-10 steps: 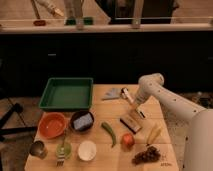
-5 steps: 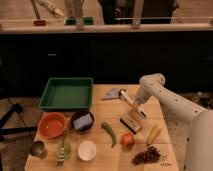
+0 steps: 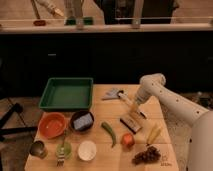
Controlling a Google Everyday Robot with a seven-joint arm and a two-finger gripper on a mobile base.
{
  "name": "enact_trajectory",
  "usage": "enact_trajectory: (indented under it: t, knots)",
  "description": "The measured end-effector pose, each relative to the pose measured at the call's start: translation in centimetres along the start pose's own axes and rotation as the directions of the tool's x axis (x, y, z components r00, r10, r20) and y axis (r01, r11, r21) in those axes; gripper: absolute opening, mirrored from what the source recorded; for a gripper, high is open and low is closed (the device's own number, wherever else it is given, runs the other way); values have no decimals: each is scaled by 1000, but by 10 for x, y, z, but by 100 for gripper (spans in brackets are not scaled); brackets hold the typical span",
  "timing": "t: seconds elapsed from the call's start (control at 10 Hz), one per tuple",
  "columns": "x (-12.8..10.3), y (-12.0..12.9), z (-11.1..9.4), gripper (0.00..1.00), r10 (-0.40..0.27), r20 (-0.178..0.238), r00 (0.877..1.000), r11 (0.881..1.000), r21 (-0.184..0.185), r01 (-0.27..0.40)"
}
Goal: Wipe tray with brush
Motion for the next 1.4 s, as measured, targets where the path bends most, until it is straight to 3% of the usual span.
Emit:
enact_trajectory:
  t: [0.5,0.7,0.9,1.4]
  knots:
    - [1,9,-7,3,-27,14,1000,1000,10,27]
    - [-10,10,-28,3,-59,30,998,998,32,58]
    - [-13,12,-31,5,-71,29,997,997,33,70]
    - [-11,14,-29,51,-72,21,997,997,20,71]
